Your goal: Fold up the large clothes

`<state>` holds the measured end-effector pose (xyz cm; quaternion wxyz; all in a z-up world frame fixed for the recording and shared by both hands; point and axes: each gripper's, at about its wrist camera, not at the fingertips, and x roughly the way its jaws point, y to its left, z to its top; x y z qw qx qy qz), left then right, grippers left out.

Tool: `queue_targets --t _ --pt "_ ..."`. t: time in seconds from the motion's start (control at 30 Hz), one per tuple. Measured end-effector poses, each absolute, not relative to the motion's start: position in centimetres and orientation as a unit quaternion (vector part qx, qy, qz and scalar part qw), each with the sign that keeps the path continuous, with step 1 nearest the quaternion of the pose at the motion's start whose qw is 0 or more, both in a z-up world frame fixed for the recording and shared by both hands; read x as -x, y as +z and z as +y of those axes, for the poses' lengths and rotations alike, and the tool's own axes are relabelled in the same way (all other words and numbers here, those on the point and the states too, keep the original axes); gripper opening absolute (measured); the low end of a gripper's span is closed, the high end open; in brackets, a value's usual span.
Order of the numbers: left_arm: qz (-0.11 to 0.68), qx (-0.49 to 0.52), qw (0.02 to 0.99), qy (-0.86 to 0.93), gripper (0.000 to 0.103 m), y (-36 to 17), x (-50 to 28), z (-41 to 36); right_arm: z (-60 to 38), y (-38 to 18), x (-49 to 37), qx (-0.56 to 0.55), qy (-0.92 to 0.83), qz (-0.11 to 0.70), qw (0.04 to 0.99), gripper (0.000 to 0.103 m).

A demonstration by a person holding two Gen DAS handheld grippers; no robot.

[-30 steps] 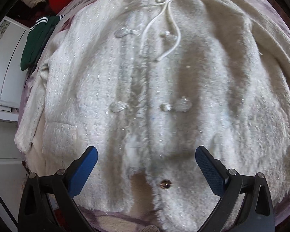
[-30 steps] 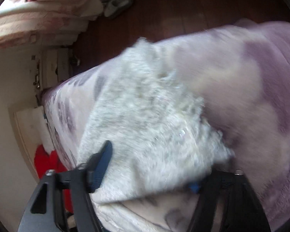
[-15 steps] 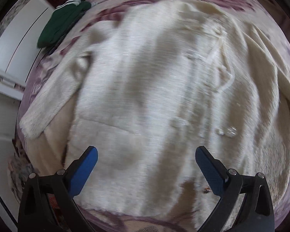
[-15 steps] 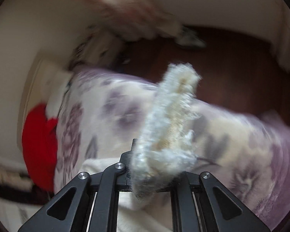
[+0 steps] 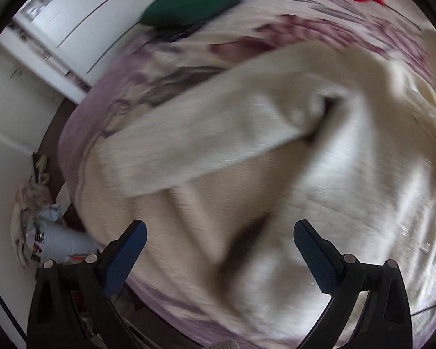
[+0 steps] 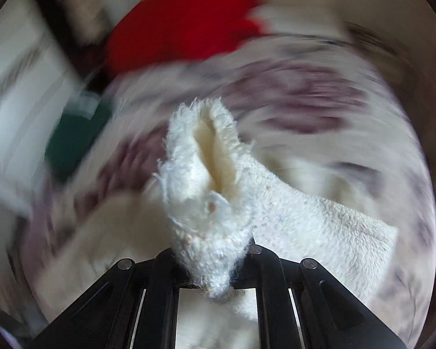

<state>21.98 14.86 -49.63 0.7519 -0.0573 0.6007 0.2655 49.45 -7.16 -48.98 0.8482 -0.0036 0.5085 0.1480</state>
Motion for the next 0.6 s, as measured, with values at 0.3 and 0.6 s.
queue_targets --t 0.3,0.6 --pt "0.608 0.103 0.717 0.325 0.103 -51.4 -18.7 23.5 6.4 -59.3 -46.1 0.15 0.185 0.565 0.79 0.014" --pt "0.585 0.364 0.66 0.299 0.103 -55.0 -15.1 31.1 -4.0 -54.7 -43.4 -0.055 0.171 0.619 0.764 0.065"
